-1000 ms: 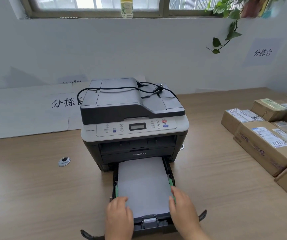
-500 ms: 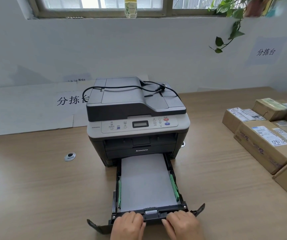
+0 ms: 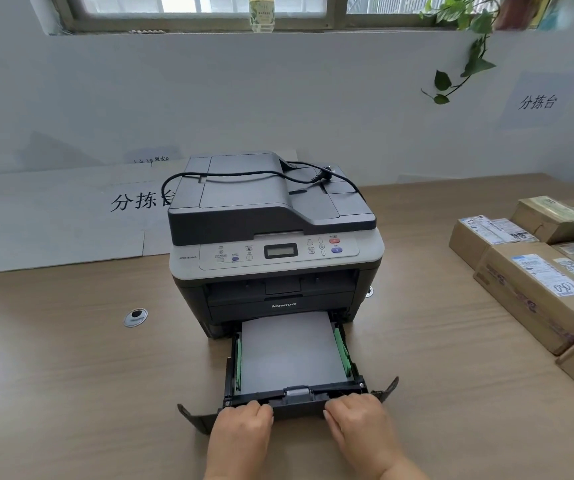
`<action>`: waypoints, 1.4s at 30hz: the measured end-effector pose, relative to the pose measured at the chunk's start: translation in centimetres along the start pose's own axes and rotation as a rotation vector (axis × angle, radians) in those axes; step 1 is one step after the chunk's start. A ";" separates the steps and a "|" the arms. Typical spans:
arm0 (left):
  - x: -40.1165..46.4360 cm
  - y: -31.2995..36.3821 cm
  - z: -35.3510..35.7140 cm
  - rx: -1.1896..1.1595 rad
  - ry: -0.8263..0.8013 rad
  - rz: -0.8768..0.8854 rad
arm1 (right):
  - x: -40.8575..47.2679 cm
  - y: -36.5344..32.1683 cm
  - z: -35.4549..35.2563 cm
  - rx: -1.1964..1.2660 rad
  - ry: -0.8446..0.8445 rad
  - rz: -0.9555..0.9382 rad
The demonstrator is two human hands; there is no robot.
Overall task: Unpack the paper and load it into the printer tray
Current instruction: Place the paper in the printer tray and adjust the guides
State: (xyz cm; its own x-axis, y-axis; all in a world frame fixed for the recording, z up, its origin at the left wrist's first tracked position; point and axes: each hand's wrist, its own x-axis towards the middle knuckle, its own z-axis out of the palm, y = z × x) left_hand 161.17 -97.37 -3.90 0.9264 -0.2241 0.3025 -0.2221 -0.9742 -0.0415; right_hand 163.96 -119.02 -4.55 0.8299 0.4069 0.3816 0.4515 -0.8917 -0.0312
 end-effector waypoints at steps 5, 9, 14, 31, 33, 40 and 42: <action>1.4 -1.1 0.9 0.032 -0.070 -0.014 | 2.3 0.6 0.5 0.039 0.005 -0.031; 3.4 -1.5 0.5 0.021 -0.116 -0.034 | 4.4 1.1 0.9 0.035 -0.029 -0.024; 5.6 -2.0 0.5 0.012 -0.210 -0.061 | 6.8 1.9 1.5 0.032 -0.095 -0.024; 11.0 -4.4 2.3 0.001 -0.258 -0.098 | 13.2 3.4 3.2 -0.054 -0.330 -0.047; 11.1 -4.4 2.6 -0.009 -0.257 -0.117 | 13.4 3.4 2.9 -0.070 -0.340 -0.050; 13.0 -4.3 1.9 -0.060 -0.386 -0.235 | 15.4 3.4 2.9 -0.054 -0.491 0.005; 13.3 -4.3 1.9 -0.042 -0.391 -0.231 | 15.9 3.4 3.1 -0.060 -0.506 0.020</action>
State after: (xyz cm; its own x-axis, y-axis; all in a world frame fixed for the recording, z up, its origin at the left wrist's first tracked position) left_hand 175.05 -96.24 -1.52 0.9965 -0.0027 -0.0837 -0.0005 -0.9997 0.0261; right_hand 179.68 -115.03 -1.44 0.8994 0.4218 -0.1146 0.4270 -0.9039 0.0248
